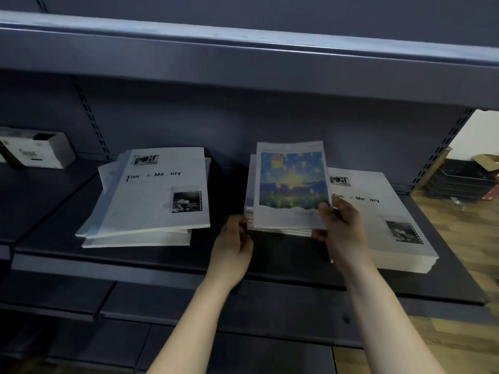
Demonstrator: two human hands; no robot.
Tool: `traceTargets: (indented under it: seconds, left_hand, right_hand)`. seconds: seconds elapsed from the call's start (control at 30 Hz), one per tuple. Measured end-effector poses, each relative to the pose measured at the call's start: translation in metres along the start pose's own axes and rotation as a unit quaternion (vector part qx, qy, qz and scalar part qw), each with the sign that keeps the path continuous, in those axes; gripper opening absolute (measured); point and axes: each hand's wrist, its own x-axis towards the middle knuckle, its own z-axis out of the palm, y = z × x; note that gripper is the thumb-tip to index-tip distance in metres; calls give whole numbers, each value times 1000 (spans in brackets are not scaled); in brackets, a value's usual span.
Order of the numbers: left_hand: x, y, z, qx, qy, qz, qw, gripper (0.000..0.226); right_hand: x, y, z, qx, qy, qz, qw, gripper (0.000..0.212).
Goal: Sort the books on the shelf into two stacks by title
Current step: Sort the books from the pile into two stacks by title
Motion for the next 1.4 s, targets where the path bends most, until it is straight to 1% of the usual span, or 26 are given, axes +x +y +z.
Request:
traceTargets:
  seconds: [0.07,0.1,0.13,0.2,0.27,0.3,0.37,0.43,0.57,0.67,0.9,1.07,1.4]
  left_hand:
    - [0,-6,2,54,-9,19,998,35]
    - [1,-7,3,93,-10,35,995,34]
    - [3,-8,3,139,-9,54,989,32]
    - [7,-10,5,207,-1,91,974,34]
    - [11,-12,5,252,4,107,962,38]
    - [11,-13,5,270,9,105,957,39]
    - [11,-14,5,301,13,97,949,42]
    - [11,-16,6,318,10,94,943,42]
    - [11,-18,6,316,6,95,944,35]
    - [11,-19,5,300,2,99,949,31]
    - [11,-20,5,293,-2,99,951,29]
    - [12,-20,6,294,-9,91,951,31]
    - [14,-19,6,288,-11,77,955,34]
  right_hand:
    - [1,-3,1,-48,-8,-8,999,9]
    - [1,-3,2,-73,-13,-19,997,9]
    - [0,-4,3,-89,-11,-29,996,13]
    - [-1,-2,3,-106,-16,-32,994,8]
    - [-3,2,1,-174,-37,-45,983,54]
    - [-4,3,-1,-231,-54,-52,970,68]
    - [-10,1,-1,-329,-82,-69,938,78]
    - [-13,1,0,-363,-84,-83,924,79]
    - [-10,6,6,-377,-57,-126,916,71]
    - [-1,10,11,-393,-56,-133,908,72]
    - [10,15,23,-399,-30,-195,896,63]
    - [17,21,32,-401,-6,-220,889,61]
    - [24,30,35,-391,13,-242,888,62]
